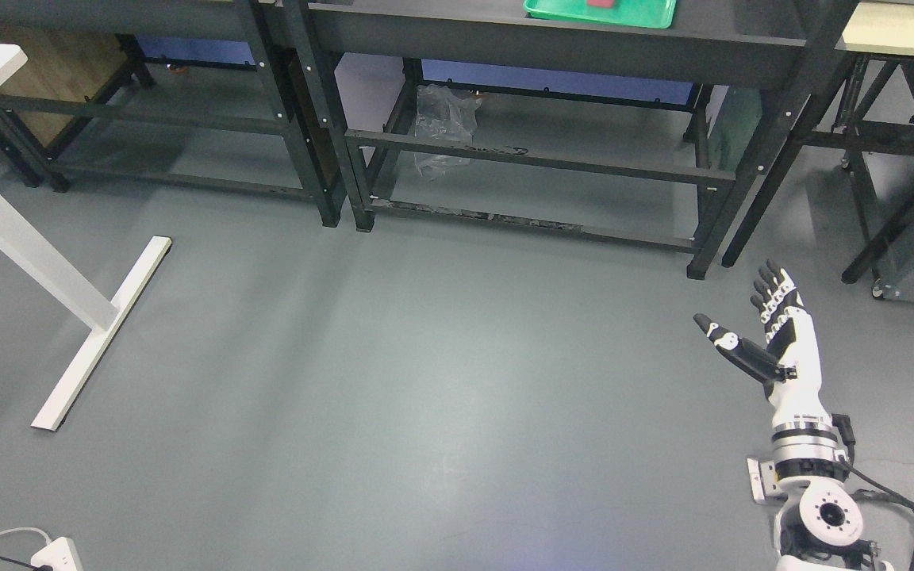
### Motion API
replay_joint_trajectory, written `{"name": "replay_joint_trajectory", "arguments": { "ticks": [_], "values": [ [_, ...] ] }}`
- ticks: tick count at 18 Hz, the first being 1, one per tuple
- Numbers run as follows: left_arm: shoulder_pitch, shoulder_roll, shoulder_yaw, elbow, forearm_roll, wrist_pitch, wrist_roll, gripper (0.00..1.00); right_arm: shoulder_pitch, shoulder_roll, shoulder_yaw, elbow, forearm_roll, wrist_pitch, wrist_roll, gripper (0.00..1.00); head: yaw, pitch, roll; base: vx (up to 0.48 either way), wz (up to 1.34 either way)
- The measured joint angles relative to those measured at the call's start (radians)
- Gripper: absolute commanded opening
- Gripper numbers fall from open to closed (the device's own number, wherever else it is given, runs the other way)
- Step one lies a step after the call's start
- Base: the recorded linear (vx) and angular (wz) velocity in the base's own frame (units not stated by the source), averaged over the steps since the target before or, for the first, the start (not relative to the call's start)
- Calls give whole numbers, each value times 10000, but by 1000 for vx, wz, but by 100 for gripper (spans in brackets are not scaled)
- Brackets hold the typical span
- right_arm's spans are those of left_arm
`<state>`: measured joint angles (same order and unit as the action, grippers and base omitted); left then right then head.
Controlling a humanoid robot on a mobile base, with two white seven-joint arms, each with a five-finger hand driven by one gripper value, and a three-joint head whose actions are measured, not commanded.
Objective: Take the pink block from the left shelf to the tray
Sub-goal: 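Drive toward the shelf with the green tray, raising the right hand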
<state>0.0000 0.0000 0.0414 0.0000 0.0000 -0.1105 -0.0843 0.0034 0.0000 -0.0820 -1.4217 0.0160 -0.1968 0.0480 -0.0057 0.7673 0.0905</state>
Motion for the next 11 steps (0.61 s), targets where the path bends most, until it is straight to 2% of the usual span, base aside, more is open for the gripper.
{"name": "replay_joint_trajectory", "arguments": {
  "ticks": [3,11],
  "values": [
    [0,0,0,0,0,11,0,100,-17,0,59,-102,-83,253,-47,100,0,0,0,0,0],
    [0,0,0,0,0,12,0,100,-29,0,82,-226,-430,392,1267,100,0,0,0,0,0]
  ]
}}
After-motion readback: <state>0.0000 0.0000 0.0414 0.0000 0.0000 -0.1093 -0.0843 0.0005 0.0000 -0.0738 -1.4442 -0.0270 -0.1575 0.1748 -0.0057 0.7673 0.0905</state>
